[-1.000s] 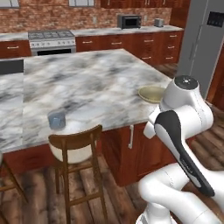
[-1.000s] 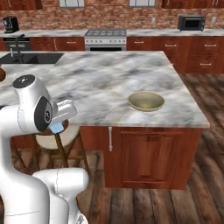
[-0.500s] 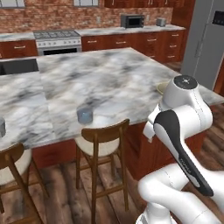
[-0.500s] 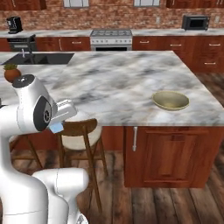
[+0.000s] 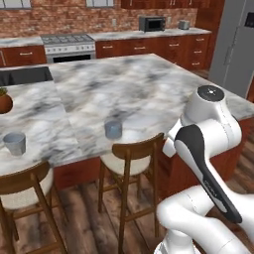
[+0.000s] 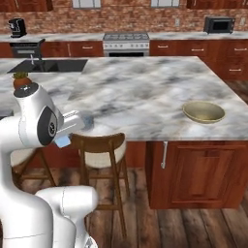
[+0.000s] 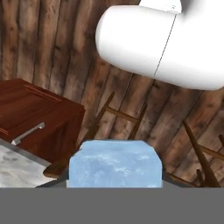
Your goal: There are four ice cubes in the ice bowl. Place two ice cubes in each glass of water.
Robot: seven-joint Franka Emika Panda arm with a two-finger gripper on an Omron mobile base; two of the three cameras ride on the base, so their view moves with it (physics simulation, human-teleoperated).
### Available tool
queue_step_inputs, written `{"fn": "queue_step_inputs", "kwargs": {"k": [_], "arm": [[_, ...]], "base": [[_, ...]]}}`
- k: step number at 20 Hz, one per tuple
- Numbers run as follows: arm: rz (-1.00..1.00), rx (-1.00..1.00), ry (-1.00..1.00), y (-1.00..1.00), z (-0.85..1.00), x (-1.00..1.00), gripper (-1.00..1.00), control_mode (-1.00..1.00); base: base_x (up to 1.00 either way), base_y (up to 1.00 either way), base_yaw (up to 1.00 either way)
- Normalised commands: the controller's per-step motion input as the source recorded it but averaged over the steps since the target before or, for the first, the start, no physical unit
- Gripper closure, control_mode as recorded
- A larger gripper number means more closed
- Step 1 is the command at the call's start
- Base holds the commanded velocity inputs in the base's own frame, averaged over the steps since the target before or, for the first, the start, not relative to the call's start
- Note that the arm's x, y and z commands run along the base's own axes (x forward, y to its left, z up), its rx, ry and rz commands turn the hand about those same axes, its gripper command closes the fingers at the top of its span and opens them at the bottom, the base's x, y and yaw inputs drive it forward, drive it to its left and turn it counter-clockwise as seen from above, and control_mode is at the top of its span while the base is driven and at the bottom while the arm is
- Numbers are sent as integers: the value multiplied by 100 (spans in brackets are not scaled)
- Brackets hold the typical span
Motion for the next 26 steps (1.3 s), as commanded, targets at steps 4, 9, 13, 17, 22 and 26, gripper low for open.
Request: {"fn": "queue_step_inputs", "kwargs": {"k": [4, 9, 13, 17, 22, 26], "arm": [[0, 0, 0, 0, 0, 0, 100, 100], [0, 0, 0, 0, 0, 0, 100, 100], [0, 0, 0, 0, 0, 0, 100, 100], [0, 0, 0, 0, 0, 0, 100, 100], [0, 0, 0, 0, 0, 0, 100, 100], [0, 0, 0, 0, 0, 0, 100, 100]], "base": [[31, 64, -1], [34, 65, 0], [35, 70, 0], [35, 67, 0], [36, 56, 0], [46, 21, 0]]}}
